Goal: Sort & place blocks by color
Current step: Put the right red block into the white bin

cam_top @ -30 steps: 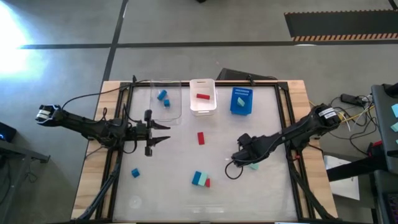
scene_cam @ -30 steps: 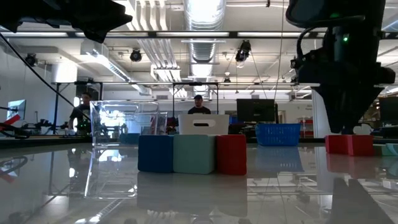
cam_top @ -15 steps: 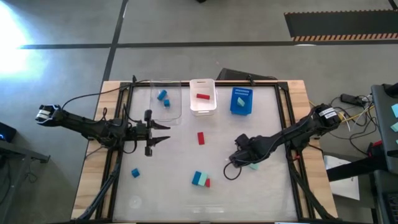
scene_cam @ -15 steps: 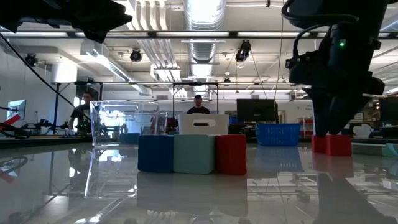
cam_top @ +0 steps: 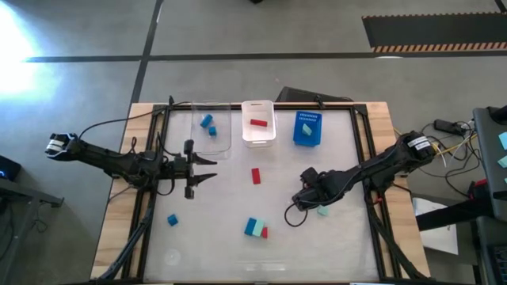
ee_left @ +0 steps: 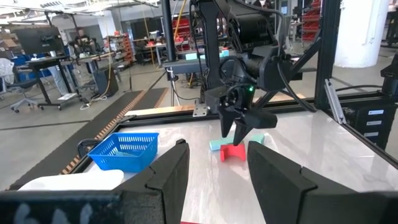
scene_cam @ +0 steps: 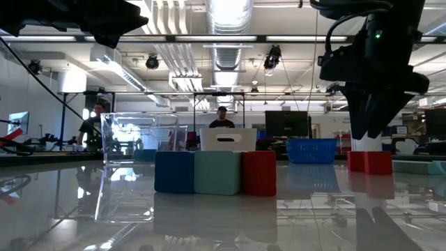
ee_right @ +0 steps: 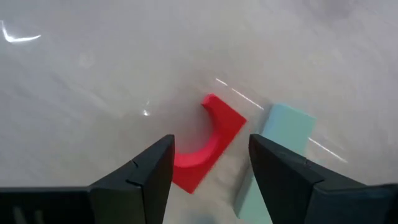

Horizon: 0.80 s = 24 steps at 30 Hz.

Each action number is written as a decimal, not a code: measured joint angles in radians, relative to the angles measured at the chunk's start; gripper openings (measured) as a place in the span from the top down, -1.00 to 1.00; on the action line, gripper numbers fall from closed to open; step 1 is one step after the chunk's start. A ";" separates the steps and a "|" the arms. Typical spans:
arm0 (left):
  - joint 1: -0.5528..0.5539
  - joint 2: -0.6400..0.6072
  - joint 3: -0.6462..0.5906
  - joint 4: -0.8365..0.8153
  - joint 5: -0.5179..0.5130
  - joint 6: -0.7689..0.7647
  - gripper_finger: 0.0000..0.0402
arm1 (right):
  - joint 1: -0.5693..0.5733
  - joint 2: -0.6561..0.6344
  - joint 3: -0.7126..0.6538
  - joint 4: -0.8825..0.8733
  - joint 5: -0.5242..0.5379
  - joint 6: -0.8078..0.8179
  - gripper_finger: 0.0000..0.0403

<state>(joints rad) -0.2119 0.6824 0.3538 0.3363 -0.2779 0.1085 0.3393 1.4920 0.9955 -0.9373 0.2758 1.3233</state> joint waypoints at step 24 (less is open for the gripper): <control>0.000 0.004 0.000 -0.002 0.000 -0.024 0.26 | 0.000 0.070 -0.003 0.011 -0.040 0.093 0.01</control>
<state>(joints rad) -0.2115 0.6865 0.3534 0.3341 -0.2775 0.0849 0.3393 1.5623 0.9924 -0.9261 0.2362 1.4162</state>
